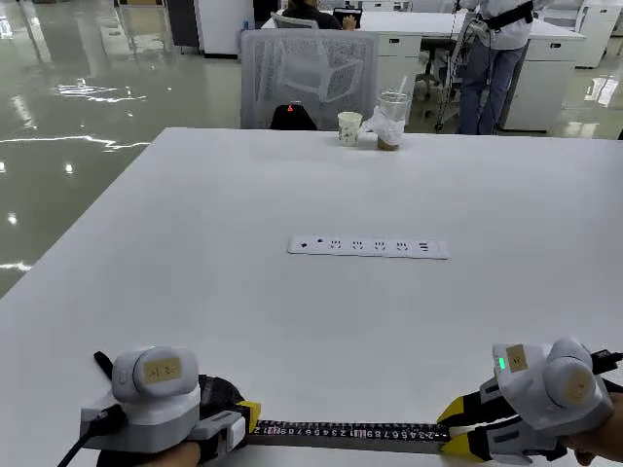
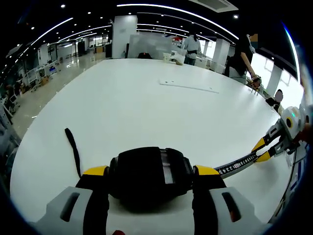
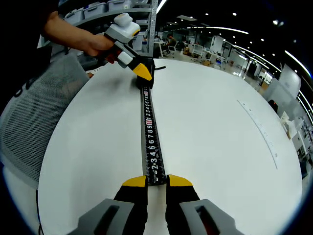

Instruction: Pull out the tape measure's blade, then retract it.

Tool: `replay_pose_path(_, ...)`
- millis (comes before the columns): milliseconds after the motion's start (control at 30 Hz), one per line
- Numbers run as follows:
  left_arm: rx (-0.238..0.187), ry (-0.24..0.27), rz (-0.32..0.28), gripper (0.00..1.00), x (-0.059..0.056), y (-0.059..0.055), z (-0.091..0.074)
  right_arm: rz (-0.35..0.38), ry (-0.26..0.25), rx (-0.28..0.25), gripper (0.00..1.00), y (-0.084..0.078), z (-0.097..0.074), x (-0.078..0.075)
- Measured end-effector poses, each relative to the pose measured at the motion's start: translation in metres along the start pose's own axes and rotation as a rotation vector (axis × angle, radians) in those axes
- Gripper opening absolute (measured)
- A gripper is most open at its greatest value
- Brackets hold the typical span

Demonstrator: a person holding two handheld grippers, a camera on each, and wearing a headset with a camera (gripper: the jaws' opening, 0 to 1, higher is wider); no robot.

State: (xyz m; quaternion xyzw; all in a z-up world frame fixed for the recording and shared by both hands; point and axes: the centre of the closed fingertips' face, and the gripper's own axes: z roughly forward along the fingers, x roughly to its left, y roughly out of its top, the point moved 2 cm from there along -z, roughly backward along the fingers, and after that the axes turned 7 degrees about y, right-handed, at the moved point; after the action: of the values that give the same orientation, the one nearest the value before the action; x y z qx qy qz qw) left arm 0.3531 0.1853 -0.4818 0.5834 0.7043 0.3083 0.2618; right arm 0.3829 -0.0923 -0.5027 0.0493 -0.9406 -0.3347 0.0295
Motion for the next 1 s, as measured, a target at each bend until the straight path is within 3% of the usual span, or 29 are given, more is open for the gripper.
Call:
replay_pose_path(367, 0.004, 0.02, 0.014, 0.62, 0.0001, 0.0, -0.0001, -0.008, 0.001, 0.01, 0.09, -0.0001, -0.0008, 0.0005)
replay_pose_path(1000, 0.02, 0.011, 0.028, 0.59, 0.0003, -0.0007, -0.002, 0.003, 0.007, 0.013, 0.09, -0.0009, -0.0007, 0.0012)
